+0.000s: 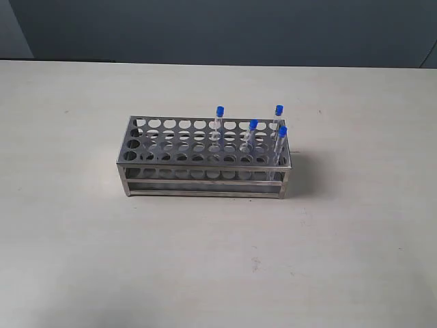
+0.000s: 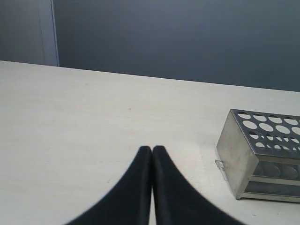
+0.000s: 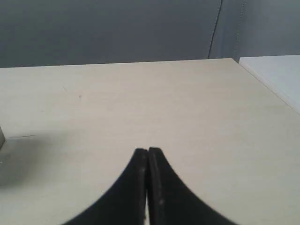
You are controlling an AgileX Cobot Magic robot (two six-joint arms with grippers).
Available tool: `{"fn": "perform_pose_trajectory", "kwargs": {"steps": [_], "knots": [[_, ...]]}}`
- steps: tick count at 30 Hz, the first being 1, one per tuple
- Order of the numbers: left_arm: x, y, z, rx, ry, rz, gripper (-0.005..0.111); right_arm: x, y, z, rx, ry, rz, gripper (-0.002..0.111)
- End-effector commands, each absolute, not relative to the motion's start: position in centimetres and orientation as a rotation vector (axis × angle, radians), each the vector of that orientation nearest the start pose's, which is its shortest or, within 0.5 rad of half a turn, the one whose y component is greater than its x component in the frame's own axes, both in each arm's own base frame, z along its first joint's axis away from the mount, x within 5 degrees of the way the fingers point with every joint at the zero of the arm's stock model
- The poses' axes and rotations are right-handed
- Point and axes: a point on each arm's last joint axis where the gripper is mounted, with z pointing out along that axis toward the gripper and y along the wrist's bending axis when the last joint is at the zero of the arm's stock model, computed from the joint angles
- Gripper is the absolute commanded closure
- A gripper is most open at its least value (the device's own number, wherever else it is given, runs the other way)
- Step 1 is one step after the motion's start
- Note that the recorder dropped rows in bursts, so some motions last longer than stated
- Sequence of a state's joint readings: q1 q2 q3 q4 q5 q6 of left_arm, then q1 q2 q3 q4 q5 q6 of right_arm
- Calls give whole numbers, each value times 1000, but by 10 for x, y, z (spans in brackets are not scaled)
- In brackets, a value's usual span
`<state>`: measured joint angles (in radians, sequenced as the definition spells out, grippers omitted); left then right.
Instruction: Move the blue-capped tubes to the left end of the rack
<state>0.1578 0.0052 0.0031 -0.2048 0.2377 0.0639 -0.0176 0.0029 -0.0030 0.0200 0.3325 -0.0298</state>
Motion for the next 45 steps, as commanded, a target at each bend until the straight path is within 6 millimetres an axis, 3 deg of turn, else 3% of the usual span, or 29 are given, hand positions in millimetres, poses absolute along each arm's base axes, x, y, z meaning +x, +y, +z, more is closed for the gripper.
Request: {"fn": "perform_pose_trajectory", "kwargs": {"steps": [1, 3, 5, 7, 9, 13, 16, 19, 21, 27, 32, 45], "knots": [[55, 4, 192, -207, 1707, -32, 106, 54, -1, 185, -18, 1798, -50, 108], [55, 4, 192, -207, 1707, -32, 106, 56, -1, 194, 18, 1696, -5, 108], [55, 4, 192, -207, 1707, -32, 106, 56, -3, 218, 342, 1397, 324, 108], [55, 4, 192, -207, 1707, -32, 106, 52, -15, 229, 666, 1157, 575, 108], [55, 4, 192, -207, 1707, -32, 106, 47, -28, 235, 795, 978, 600, 108], [55, 4, 192, -207, 1707, -32, 106, 31, -46, 248, 854, 688, 502, 108], [55, 4, 192, -207, 1707, -32, 106, 37, -39, 244, 828, 787, 535, 108], [55, 4, 192, -207, 1707, -32, 106, 54, -8, 222, 765, 1230, 756, 108], [55, 4, 192, -207, 1707, -32, 106, 55, 3, 218, 725, 1383, 818, 108], [55, 4, 192, -207, 1707, -32, 106, 54, -7, 227, 803, 1211, 818, 108], [55, 4, 192, -207, 1707, -32, 106, 55, -3, 222, 821, 1262, 871, 108], [55, 4, 192, -207, 1707, -32, 106, 54, -7, 226, 805, 1217, 820, 108]]}}
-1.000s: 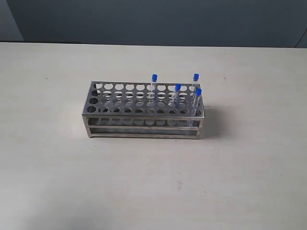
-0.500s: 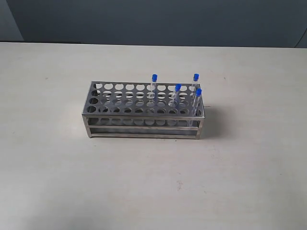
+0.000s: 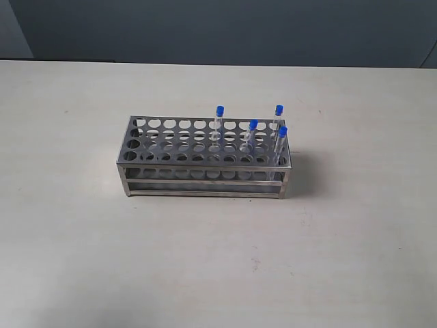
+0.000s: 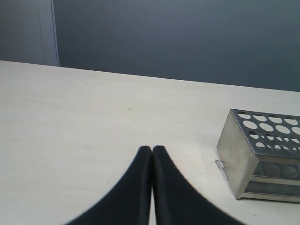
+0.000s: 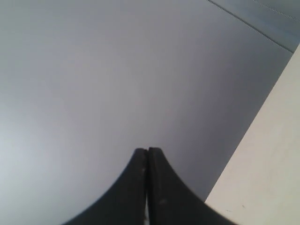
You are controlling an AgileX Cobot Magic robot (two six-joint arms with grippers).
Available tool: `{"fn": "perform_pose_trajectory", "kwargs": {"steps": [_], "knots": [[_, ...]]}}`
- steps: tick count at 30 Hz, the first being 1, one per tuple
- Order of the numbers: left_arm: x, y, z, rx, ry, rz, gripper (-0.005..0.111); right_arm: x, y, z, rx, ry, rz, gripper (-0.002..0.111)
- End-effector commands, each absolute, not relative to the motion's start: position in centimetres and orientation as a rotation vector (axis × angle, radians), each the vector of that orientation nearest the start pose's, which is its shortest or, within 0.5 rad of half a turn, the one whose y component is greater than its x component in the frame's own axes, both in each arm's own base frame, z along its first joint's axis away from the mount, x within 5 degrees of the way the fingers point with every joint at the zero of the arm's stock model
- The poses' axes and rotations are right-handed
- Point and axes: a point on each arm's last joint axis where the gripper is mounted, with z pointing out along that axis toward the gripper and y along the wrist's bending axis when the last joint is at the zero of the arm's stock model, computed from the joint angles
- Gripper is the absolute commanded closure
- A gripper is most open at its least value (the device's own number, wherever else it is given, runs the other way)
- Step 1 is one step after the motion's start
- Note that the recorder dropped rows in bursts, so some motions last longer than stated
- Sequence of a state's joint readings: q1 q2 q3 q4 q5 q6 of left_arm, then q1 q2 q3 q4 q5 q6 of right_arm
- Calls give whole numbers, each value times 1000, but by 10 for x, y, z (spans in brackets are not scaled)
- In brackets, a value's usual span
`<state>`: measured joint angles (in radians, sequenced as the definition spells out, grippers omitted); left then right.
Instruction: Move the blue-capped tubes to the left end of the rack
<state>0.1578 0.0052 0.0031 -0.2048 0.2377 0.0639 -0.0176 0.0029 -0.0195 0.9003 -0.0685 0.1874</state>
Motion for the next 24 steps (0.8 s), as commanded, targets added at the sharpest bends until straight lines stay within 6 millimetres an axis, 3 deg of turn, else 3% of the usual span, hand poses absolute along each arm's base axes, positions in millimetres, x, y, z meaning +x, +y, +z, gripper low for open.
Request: {"fn": "perform_pose_trajectory", "kwargs": {"steps": [1, 9, 17, 19, 24], "knots": [[55, 4, 192, -207, 1707, -32, 106, 54, -7, 226, 806, 1211, 818, 108], [55, 4, 192, -207, 1707, -32, 106, 52, -14, 232, 824, 1109, 784, 108], [55, 4, 192, -207, 1707, -32, 106, 53, -7, 232, 703, 1225, 719, 108], [55, 4, 192, -207, 1707, -32, 106, 50, -2, 244, 533, 1299, 595, 108], [55, 4, 192, -207, 1707, -32, 106, 48, 3, 302, 216, 1481, 276, 108]]}}
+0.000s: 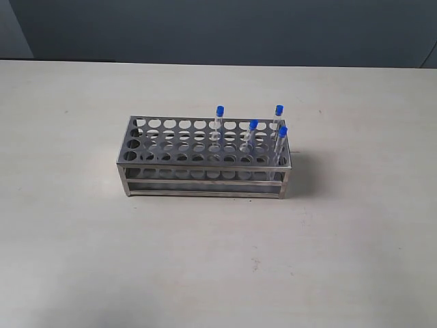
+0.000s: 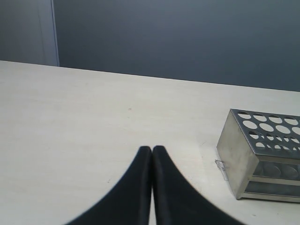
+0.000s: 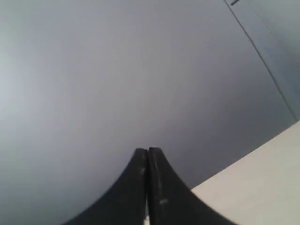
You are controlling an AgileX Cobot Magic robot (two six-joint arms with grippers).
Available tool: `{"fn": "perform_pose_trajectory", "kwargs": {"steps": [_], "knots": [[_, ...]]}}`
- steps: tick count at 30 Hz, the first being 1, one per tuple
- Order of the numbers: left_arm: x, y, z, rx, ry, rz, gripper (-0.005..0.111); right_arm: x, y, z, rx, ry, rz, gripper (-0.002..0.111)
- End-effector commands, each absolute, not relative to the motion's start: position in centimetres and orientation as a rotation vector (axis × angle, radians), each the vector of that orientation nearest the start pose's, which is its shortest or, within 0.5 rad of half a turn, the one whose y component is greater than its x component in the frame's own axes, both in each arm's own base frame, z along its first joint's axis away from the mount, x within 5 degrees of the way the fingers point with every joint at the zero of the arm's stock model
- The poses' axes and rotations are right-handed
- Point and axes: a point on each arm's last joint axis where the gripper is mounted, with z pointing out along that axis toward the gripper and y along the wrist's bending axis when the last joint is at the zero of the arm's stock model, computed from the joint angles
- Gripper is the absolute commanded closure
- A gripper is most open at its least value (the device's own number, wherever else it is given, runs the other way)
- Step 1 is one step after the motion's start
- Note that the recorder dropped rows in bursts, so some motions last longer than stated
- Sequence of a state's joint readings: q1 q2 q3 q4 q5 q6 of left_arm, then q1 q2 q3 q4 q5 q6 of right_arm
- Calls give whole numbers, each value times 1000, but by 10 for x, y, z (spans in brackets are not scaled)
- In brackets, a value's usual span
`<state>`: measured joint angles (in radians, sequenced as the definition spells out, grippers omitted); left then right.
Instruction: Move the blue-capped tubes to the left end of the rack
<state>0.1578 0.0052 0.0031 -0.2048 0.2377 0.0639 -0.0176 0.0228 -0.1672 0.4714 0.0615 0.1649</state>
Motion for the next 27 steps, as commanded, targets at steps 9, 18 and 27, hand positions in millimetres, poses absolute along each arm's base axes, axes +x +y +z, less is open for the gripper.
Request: {"fn": "perform_pose_trajectory", "kwargs": {"steps": [9, 18, 27], "knots": [[55, 4, 192, -207, 1707, -32, 106, 137, 38, 368, -353, 2010, 180, 108], [55, 4, 192, -206, 1707, -33, 106, 248, 136, 308, -797, 2224, 168, 91], [55, 4, 192, -206, 1707, -33, 106, 291, 181, 229, -863, 2447, 224, 70]]}}
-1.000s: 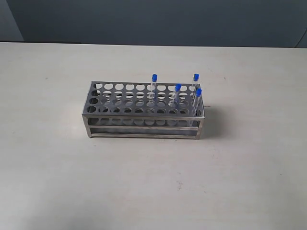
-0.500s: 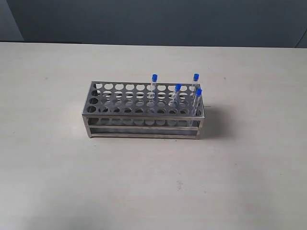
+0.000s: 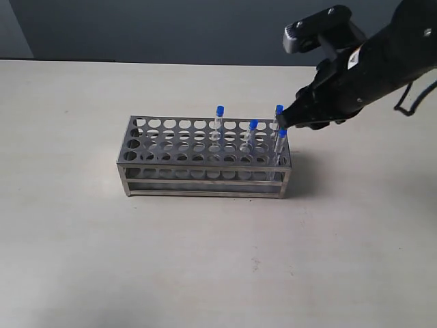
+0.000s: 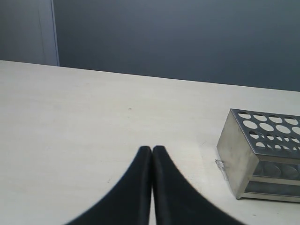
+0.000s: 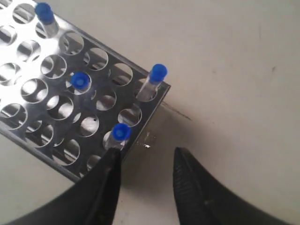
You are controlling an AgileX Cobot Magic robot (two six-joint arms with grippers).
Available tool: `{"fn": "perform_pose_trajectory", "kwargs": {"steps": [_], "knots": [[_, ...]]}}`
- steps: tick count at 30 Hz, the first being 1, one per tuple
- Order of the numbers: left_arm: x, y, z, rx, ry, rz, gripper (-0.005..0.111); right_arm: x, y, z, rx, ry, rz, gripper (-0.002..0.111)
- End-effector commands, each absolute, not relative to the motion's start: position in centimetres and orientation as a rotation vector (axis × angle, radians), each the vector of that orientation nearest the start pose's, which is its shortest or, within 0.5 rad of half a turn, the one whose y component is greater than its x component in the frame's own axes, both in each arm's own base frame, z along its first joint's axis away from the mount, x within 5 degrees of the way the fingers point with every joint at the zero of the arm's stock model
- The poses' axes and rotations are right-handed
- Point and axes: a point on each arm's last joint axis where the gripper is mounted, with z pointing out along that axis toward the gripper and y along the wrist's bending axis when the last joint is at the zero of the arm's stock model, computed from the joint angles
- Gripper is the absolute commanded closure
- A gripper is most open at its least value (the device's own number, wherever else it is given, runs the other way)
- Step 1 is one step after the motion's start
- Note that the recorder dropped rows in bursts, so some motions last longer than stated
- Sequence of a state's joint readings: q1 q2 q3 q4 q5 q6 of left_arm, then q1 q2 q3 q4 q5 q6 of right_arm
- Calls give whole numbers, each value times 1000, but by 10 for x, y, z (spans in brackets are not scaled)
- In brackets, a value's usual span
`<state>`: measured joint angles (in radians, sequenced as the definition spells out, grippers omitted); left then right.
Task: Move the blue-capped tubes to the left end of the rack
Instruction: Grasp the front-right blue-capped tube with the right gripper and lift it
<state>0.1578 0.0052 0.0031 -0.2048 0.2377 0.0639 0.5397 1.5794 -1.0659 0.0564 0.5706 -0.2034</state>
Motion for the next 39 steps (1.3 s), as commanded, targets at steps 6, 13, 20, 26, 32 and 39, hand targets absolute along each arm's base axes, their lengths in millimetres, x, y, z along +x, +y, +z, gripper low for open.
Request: {"fn": "perform_pose_trajectory", "kwargs": {"steps": [6, 13, 20, 26, 32, 39], "knots": [[55, 4, 192, -206, 1707, -33, 106, 297, 189, 227, -789, 2453, 296, 70], [55, 4, 192, -206, 1707, -33, 106, 303, 191, 223, -767, 2425, 301, 70], [55, 4, 192, -206, 1707, -33, 106, 305, 194, 207, -759, 2484, 312, 70], [55, 4, 192, -206, 1707, -33, 106, 309, 196, 199, -750, 2480, 308, 73], [55, 4, 192, -206, 1707, -33, 106, 311, 197, 190, -757, 2503, 300, 76], [55, 4, 192, -206, 1707, -33, 106, 310, 197, 189, -762, 2513, 299, 109]]}}
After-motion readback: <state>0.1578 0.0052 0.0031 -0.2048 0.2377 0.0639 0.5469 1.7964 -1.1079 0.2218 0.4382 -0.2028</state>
